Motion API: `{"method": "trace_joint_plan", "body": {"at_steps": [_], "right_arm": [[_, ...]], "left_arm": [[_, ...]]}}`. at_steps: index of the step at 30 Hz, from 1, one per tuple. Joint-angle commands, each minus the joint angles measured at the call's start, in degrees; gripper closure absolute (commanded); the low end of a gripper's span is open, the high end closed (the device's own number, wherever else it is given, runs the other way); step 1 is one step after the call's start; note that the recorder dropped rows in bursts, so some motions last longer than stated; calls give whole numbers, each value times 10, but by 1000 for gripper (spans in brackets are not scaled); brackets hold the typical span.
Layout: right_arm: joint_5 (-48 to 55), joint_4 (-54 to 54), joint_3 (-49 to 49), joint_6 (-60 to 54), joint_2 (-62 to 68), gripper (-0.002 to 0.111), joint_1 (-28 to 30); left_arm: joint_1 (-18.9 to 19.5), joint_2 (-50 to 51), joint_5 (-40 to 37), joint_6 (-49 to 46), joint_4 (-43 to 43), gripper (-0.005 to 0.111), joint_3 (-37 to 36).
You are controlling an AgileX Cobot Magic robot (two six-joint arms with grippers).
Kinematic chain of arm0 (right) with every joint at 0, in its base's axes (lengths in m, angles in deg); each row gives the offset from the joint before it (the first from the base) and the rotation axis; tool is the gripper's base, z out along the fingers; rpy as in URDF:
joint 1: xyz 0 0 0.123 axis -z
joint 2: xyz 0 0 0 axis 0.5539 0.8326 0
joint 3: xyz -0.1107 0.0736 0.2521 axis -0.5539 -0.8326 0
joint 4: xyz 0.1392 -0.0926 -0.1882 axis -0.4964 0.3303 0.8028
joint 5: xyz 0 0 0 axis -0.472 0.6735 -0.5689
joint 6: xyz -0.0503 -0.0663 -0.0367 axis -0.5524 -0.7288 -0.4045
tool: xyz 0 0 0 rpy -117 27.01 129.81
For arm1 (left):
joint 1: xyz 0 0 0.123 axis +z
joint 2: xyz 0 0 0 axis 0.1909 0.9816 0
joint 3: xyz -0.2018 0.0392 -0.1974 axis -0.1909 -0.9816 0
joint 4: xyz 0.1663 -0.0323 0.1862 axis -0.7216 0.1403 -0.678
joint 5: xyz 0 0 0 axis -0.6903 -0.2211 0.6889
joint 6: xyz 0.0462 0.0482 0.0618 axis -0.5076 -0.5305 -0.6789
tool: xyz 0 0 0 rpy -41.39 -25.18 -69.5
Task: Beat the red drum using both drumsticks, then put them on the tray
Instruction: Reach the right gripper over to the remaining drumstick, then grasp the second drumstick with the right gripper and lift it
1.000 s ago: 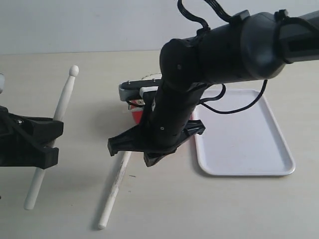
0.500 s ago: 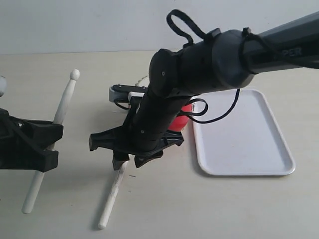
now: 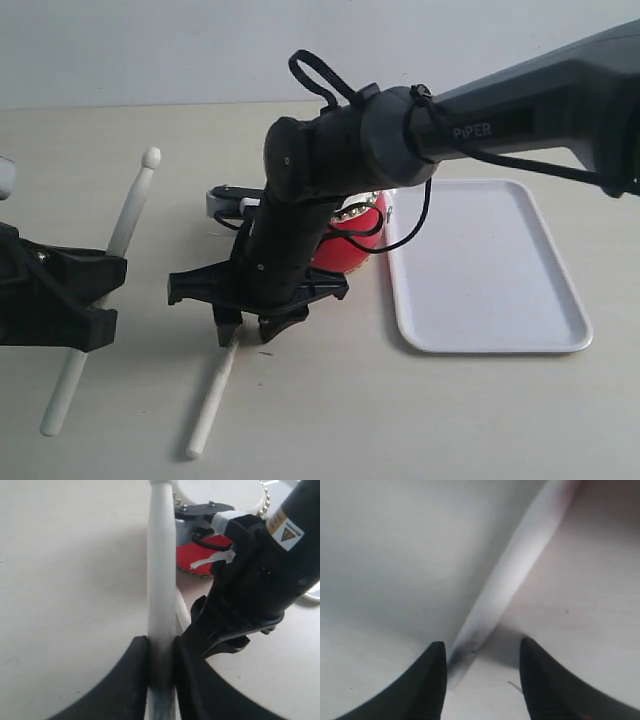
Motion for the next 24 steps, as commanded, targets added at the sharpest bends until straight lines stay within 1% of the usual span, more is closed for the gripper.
{"method": "trace_joint_plan", "body": {"at_steps": [1,4,8,12,20,24], "right_arm": [[65,135,14,86,26,62,-1],[86,190,15,124,30,65,-1],[86,191,15,123,31,69,-1],[80,176,15,102,31,69,-1],[92,32,15,-8,21,69,-1],[107,-7,15,-32,0,69,-1]], "left_arm": [[-2,-5,3,-13,1,107,-3],[-2,-5,3,-13,1,107,-3],[-2,-5,3,-15,1,107,-3],[-2,-5,1,-15,1,107,-3],[-2,-5,1,-15,1,107,-3],[-2,-5,1,-15,1,107,-3]]}}
